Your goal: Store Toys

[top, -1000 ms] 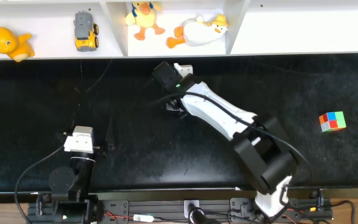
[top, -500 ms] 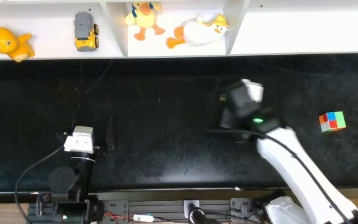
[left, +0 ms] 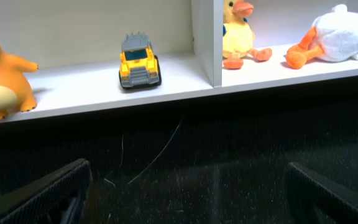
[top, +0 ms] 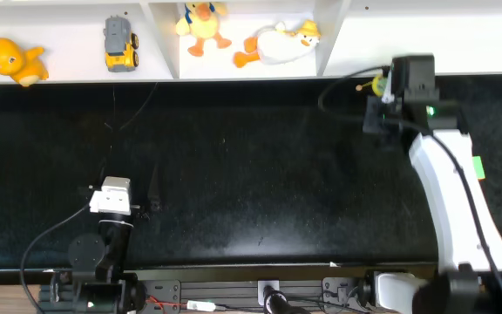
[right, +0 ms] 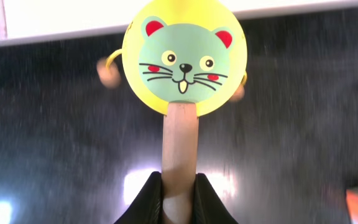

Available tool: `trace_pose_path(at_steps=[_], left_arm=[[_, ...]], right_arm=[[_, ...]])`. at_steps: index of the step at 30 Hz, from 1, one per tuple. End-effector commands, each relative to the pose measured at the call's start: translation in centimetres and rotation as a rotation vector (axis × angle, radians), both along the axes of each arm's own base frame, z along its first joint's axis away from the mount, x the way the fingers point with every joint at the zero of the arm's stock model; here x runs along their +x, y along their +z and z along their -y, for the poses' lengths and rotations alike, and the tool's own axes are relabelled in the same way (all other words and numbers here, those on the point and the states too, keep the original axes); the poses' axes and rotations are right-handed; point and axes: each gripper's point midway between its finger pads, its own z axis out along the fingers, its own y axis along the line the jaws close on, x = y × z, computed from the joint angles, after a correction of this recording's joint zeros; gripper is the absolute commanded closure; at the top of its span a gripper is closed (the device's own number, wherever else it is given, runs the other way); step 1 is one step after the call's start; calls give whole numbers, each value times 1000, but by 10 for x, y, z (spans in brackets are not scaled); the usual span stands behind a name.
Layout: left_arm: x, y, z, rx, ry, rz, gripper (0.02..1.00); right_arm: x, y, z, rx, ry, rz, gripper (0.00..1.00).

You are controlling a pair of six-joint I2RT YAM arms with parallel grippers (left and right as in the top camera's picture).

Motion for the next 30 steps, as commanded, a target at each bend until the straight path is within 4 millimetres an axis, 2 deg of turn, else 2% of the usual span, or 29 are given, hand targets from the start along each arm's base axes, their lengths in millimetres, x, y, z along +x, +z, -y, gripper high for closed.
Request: trace_pose_path(at_steps=[1, 3, 7, 15, 21, 25, 30], left_arm=[[-1, 0, 3, -10, -15, 2, 20], [-1, 0, 3, -10, -15, 2, 20], [-1, 0, 3, -10, -15, 2, 20], [-1, 0, 3, -10, -15, 2, 20], [-1, 0, 3, -10, -15, 2, 20], [-1, 0, 3, -10, -15, 2, 20], [-1, 0, 3, -10, -15, 2, 20]], right_arm=[[42, 2, -2, -29, 78, 8, 871], [64, 4, -5, -32, 91, 32, 871], [92, 2, -18, -33, 122, 57, 860], [123, -13, -40, -33, 162, 76, 849], [127, -12, -37, -50, 153, 91, 825], [125, -13, -34, -66, 144, 83, 739], [118, -11, -34, -64, 145, 65, 564]])
